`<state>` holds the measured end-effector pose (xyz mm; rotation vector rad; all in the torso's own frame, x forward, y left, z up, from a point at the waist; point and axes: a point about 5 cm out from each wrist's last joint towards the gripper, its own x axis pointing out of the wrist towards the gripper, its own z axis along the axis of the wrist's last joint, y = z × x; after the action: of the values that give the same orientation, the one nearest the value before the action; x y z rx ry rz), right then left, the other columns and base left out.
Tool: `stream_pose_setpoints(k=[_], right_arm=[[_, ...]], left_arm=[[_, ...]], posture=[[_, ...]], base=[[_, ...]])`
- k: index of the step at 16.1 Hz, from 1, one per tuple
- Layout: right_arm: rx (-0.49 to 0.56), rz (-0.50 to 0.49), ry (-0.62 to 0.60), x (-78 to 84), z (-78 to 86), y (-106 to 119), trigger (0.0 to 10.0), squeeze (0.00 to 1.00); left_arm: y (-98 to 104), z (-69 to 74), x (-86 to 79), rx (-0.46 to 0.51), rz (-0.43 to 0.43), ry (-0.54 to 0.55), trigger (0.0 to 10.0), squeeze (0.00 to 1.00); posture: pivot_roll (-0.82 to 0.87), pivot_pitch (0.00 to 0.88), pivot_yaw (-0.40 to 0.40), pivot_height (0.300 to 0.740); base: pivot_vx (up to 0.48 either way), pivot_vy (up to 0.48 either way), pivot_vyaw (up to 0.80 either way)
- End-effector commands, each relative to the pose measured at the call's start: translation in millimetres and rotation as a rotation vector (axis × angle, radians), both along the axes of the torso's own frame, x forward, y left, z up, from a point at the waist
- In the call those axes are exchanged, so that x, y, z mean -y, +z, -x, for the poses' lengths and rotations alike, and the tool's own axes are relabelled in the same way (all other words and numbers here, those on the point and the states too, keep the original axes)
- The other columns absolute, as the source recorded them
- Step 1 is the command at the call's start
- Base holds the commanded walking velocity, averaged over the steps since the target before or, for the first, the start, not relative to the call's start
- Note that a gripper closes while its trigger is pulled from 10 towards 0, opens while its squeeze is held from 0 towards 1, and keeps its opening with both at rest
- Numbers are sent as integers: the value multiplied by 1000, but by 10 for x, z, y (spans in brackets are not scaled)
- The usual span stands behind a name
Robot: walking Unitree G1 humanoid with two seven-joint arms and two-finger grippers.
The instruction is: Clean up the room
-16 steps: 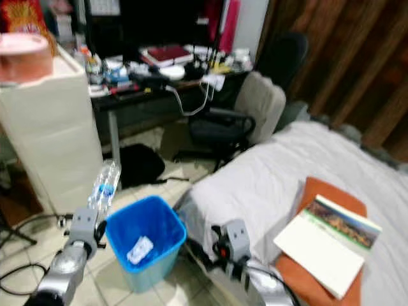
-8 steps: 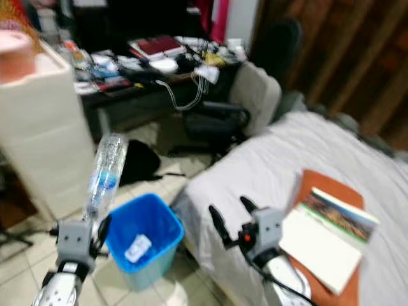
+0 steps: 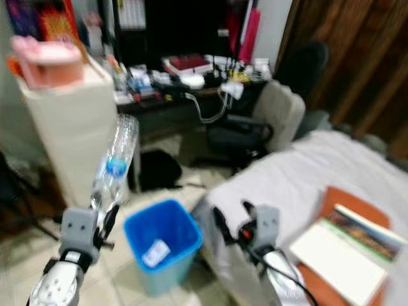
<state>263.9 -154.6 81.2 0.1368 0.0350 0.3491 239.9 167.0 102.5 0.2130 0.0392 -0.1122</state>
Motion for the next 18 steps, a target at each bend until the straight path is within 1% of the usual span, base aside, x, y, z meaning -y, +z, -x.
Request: stream_pose_setpoints(k=[1,3,4,6,7,8,9,10,11,12,13,14,16,17,18], right_arm=[[-34,15,-11,25,-7,-80,10000,0],[-23,11,1,-35,-64,-80,10000,0],[-31,25,14,-76,-79,-108,10000,0],[-35,14,16,-91,-71,-125,10000,0],[-46,29,28,-103,-60,-154,10000,0],[-55,35,37,-110,-55,-171,10000,0],[-63,38,48,-117,-61,-177,10000,0],[-65,38,51,-115,-69,-175,10000,0],[-69,37,62,-110,-78,-174,10000,0],[-77,43,82,-118,-81,-179,10000,0],[-92,56,118,-135,-79,-191,10000,0],[-110,71,149,-143,-68,-206,10000,0],[-126,82,173,-142,-44,-222,10000,0],[-127,85,174,-137,-39,-222,10000,0],[-130,89,171,-124,-29,-225,10000,0]], left_arm=[[60,-88,48,19,-12,-44,10000,0],[40,-193,32,-7,-32,-78,10000,0],[11,-216,24,-29,-36,-104,10000,0],[-39,-241,-8,-51,-36,-111,10000,0],[-88,-257,-30,-77,-28,-110,10000,0],[-111,-271,-50,-87,-25,-95,10000,0],[-208,-341,-176,-125,-12,-2,10000,0],[-275,-375,-240,-148,-7,33,10000,0],[-400,-425,-329,-189,-6,85,10000,0],[-500,-468,-371,-226,5,104,10000,0],[-637,-521,-402,-288,30,118,10000,0],[-731,-572,-387,-341,68,122,10000,0],[-784,-652,-318,-392,143,120,10000,0],[-788,-674,-296,-401,158,118,10000,0],[-810,-709,-219,-435,189,108,10000,0]], posture=[[200,0,-109,740],[195,1,-104,740],[189,5,-95,740],[187,10,-95,740],[185,10,-95,740],[180,13,-94,740],[167,17,-98,740],[164,19,-101,740],[162,20,-107,740],[143,25,-118,740],[133,29,-125,740],[122,34,-137,740],[97,38,-146,740],[94,38,-146,740],[82,36,-141,740]], base=[[472,0,0],[469,0,0],[472,0,-769],[471,0,-772],[469,0,-619],[469,0,0],[0,0,0],[0,0,0],[0,0,0],[0,0,0],[0,0,0],[0,0,0],[0,0,0],[0,0,0],[0,0,0]])
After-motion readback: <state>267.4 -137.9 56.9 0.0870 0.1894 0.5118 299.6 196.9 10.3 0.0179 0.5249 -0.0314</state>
